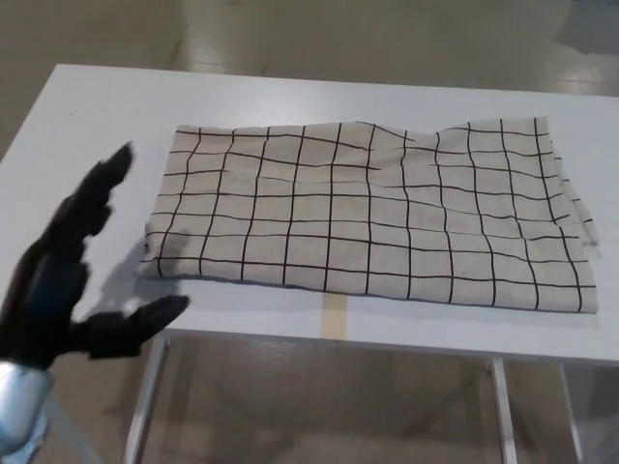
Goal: Use the left hand to fold a white towel with checkered patterns in half.
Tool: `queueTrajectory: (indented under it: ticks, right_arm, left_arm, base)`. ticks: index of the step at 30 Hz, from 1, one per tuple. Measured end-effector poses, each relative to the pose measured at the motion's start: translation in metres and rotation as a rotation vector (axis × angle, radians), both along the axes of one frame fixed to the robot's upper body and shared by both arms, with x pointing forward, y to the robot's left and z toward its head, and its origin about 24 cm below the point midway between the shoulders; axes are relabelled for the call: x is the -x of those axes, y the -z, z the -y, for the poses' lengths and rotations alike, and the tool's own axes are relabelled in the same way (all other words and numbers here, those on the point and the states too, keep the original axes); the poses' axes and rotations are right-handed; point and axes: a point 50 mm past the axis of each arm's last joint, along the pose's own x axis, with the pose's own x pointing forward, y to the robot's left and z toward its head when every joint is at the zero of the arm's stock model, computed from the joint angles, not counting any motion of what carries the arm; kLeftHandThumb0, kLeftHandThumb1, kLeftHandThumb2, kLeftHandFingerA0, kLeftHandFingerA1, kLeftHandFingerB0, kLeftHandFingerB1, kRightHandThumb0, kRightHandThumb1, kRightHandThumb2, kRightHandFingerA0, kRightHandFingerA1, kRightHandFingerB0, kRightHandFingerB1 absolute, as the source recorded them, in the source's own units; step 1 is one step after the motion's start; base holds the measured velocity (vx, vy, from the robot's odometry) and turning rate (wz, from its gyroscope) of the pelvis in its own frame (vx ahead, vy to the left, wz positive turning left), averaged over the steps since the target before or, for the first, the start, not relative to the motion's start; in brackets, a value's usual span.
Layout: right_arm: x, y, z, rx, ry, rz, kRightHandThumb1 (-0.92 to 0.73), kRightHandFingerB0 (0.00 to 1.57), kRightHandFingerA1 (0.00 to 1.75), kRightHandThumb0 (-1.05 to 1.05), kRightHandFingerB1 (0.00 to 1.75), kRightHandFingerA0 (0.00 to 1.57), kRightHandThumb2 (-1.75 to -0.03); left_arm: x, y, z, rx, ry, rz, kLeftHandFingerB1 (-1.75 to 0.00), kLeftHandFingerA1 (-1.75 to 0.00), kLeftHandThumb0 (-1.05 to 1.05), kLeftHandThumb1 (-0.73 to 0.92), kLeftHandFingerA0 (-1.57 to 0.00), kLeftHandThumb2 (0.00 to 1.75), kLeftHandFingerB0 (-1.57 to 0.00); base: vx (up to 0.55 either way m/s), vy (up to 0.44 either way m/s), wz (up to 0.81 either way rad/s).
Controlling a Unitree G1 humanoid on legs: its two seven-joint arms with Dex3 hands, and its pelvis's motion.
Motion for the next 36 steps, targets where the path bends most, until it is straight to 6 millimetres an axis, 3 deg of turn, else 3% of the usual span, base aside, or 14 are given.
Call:
queueTrajectory:
  ticks: [13, 14, 15, 16, 17, 22, 23, 26, 27, 30, 31, 36]
  right_arm:
    - [-0.007, 0.000, -0.003, 0.004, -0.035, 0.007, -0.69, 0.34, 0.36, -0.31, 0.34, 0.38, -0.60]
    - [-0.008, 0.000, -0.003, 0.005, -0.037, 0.008, -0.69, 0.34, 0.36, -0.31, 0.34, 0.38, -0.60]
    - [-0.008, 0.000, -0.003, 0.005, -0.038, 0.008, -0.69, 0.34, 0.36, -0.31, 0.34, 0.38, -0.60]
    - [-0.008, 0.000, -0.003, 0.005, -0.038, 0.008, -0.69, 0.34, 0.36, -0.31, 0.34, 0.38, -0.60]
    - [-0.009, 0.000, -0.004, 0.006, -0.046, 0.008, -0.69, 0.35, 0.36, -0.31, 0.34, 0.38, -0.60]
    - [-0.011, 0.000, -0.003, 0.008, -0.051, 0.008, -0.69, 0.36, 0.36, -0.31, 0.35, 0.38, -0.61]
    - [-0.011, 0.000, -0.002, 0.012, -0.055, 0.003, -0.69, 0.36, 0.36, -0.31, 0.35, 0.39, -0.61]
    - [-0.011, 0.001, 0.000, 0.020, -0.062, -0.005, -0.69, 0.38, 0.36, -0.31, 0.36, 0.39, -0.61]
    - [-0.011, 0.001, 0.000, 0.021, -0.066, -0.008, -0.69, 0.39, 0.36, -0.30, 0.36, 0.39, -0.61]
    - [-0.008, 0.002, 0.000, 0.026, -0.078, -0.023, -0.69, 0.39, 0.37, -0.30, 0.36, 0.40, -0.61]
    - [-0.008, 0.002, 0.000, 0.026, -0.078, -0.023, -0.70, 0.39, 0.37, -0.30, 0.37, 0.40, -0.61]
    - [-0.001, 0.005, -0.001, 0.040, -0.111, -0.054, -0.70, 0.39, 0.37, -0.31, 0.37, 0.40, -0.61]
  left_arm:
    - [-0.053, 0.005, 0.043, -0.327, 0.093, -0.125, -0.14, -0.05, -0.60, 0.39, 0.00, 0.73, 0.00]
    - [-0.055, 0.007, 0.045, -0.351, 0.095, -0.137, -0.17, -0.05, -0.54, 0.49, 0.00, 0.55, 0.00]
    - [-0.056, 0.008, 0.046, -0.363, 0.096, -0.143, -0.17, -0.05, -0.54, 0.49, 0.00, 0.55, 0.00]
    - [-0.056, 0.008, 0.046, -0.363, 0.096, -0.143, -0.16, -0.05, -0.60, 0.38, 0.00, 0.73, 0.00]
    - [-0.063, 0.015, 0.052, -0.452, 0.102, -0.184, -0.16, -0.06, -0.59, 0.38, 0.00, 0.72, 0.00]
    - [-0.068, 0.023, 0.055, -0.553, 0.097, -0.226, -0.18, -0.07, -0.58, 0.38, 0.00, 0.73, 0.00]
    - [-0.072, 0.030, 0.054, -0.631, 0.087, -0.259, -0.22, -0.07, -0.53, 0.49, 0.00, 0.55, 0.00]
    - [-0.079, 0.034, 0.053, -0.738, 0.063, -0.274, -0.22, -0.06, -0.51, 0.44, 0.00, 0.66, -0.01]
    - [-0.082, 0.034, 0.052, -0.774, 0.053, -0.275, -0.24, -0.08, -0.53, 0.49, 0.00, 0.55, 0.00]
    - [-0.087, 0.037, 0.050, -0.866, 0.022, -0.272, -0.25, -0.10, -0.53, 0.49, 0.00, 0.55, 0.00]
    - [-0.087, 0.037, 0.050, -0.866, 0.022, -0.272, -0.22, -0.12, -0.55, 0.36, 0.00, 0.74, 0.00]
    - [-0.092, 0.044, 0.043, -1.023, -0.046, -0.254, -0.27, -0.16, -0.53, 0.35, 0.00, 0.73, -0.01]
  base:
    - [0.00, 0.000, 0.00]
    - [0.00, 0.000, 0.00]
    - [0.00, 0.000, 0.00]
    - [0.00, 0.000, 0.00]
    - [0.00, 0.000, 0.00]
    - [0.00, 0.000, 0.00]
    - [0.00, 0.000, 0.00]
    - [0.00, 0.000, 0.00]
    - [0.00, 0.000, 0.00]
    - [0.00, 0.000, 0.00]
    - [0.00, 0.000, 0.00]
    - [0.00, 0.000, 0.00]
